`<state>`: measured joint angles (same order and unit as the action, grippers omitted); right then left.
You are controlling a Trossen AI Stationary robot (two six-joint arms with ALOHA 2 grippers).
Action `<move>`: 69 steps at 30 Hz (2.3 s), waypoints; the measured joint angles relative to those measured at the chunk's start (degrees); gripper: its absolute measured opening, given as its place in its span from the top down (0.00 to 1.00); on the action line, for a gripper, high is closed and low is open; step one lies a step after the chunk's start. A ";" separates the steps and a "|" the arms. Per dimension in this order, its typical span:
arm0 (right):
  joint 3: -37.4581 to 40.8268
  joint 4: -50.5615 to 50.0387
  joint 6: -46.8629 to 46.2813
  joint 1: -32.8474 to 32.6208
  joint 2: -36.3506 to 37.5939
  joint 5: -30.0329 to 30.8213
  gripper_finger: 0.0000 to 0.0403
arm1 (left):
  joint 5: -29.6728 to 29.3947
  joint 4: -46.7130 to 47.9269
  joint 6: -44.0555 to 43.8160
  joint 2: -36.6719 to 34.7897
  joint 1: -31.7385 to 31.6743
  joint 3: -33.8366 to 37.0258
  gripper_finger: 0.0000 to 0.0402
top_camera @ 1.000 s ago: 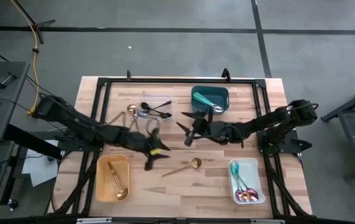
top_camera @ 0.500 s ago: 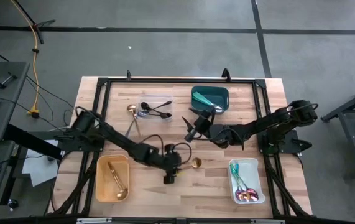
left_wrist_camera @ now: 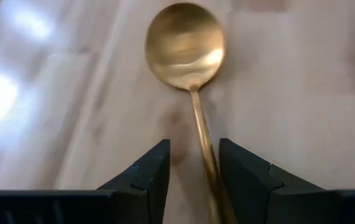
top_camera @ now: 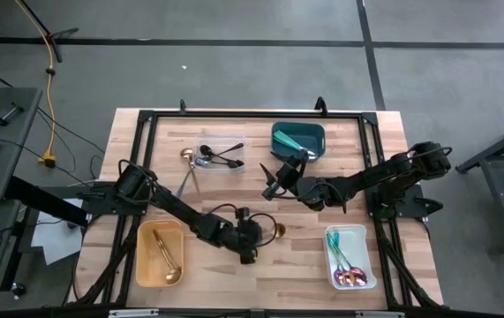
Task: Sort silverware by color (type)
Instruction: Put the gold spoon into the yellow bin
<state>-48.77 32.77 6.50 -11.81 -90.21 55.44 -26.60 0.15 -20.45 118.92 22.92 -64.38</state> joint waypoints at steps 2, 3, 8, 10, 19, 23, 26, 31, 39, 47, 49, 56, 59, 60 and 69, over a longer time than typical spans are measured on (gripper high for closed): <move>0.00 -0.03 0.00 0.00 0.00 -0.02 0.45 | -1.02 2.80 -0.55 -0.05 -0.22 0.02 0.71; 0.00 0.01 0.00 0.00 0.00 -0.01 0.45 | -1.18 3.34 -0.53 -0.05 -0.29 0.02 0.74; 0.00 0.00 -0.02 0.00 0.00 -0.02 0.45 | -1.39 3.57 2.29 0.04 -0.29 0.16 0.94; 0.00 -0.02 -0.02 0.00 0.00 -0.02 0.45 | -1.20 4.01 3.02 0.04 -0.32 0.18 0.97; 0.00 0.10 0.35 -1.12 0.00 -0.04 0.45 | 1.32 8.54 4.92 -2.08 -0.58 0.38 0.98; 0.00 1.46 2.66 -2.04 0.00 0.83 0.45 | 3.03 12.78 7.08 -6.30 -0.58 1.58 0.98; 0.07 2.01 4.45 -3.26 0.33 4.32 0.45 | 3.42 14.21 7.27 -10.95 -0.53 4.79 0.98; 0.00 2.41 6.01 -5.47 2.10 6.71 0.45 | 2.32 13.06 4.47 -20.78 -0.51 13.15 0.98; 0.02 2.10 6.42 -7.00 3.15 7.07 0.45 | -7.74 5.64 1.56 -41.83 -1.10 28.00 0.98; 0.02 1.55 5.99 -6.45 3.15 -5.17 0.45 | -6.96 -16.95 13.64 -62.99 -6.20 39.94 0.99; 0.02 1.42 5.99 -5.70 3.15 -12.15 0.45 | -2.29 -23.40 16.36 -66.87 -7.73 42.77 0.99; 0.04 1.76 0.99 -1.21 2.57 -29.10 0.45 | 9.49 -33.36 18.50 -72.84 -10.48 49.86 0.99; 0.02 2.44 -1.20 0.97 1.26 -31.60 0.45 | 8.48 -33.34 16.75 -73.48 -11.44 50.54 0.99; 0.02 2.50 -1.84 1.65 0.90 -31.67 0.45 | 8.32 -33.36 16.50 -73.56 -11.64 50.56 0.99; 0.02 5.73 -3.28 4.09 -0.11 -35.19 0.45 | 8.39 -31.74 16.04 -73.56 -11.18 50.53 0.99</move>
<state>-48.75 38.50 3.22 -7.73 -90.32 20.25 -18.22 -31.59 -4.41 45.36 11.75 -13.85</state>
